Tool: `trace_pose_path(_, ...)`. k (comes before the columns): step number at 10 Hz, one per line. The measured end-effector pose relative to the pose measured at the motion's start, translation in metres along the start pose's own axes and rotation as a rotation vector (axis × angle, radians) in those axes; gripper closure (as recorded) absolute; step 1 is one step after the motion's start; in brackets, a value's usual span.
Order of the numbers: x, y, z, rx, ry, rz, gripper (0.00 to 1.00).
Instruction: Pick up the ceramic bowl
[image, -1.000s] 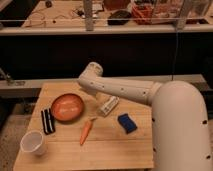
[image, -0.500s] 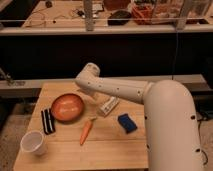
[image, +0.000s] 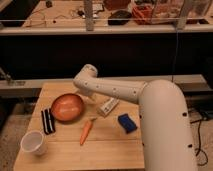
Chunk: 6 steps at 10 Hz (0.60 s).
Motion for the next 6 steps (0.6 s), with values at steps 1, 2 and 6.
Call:
trace_pose_path(1, -0.002, -0.001, 0.004, 0.001, -0.008, -0.010, 0.20)
trace_pose_path(2, -0.003, -0.002, 0.006, 0.003, -0.013, -0.016, 0.20)
trace_pose_path(6, -0.009, -0.008, 0.021, 0.013, -0.028, -0.026, 0.20)
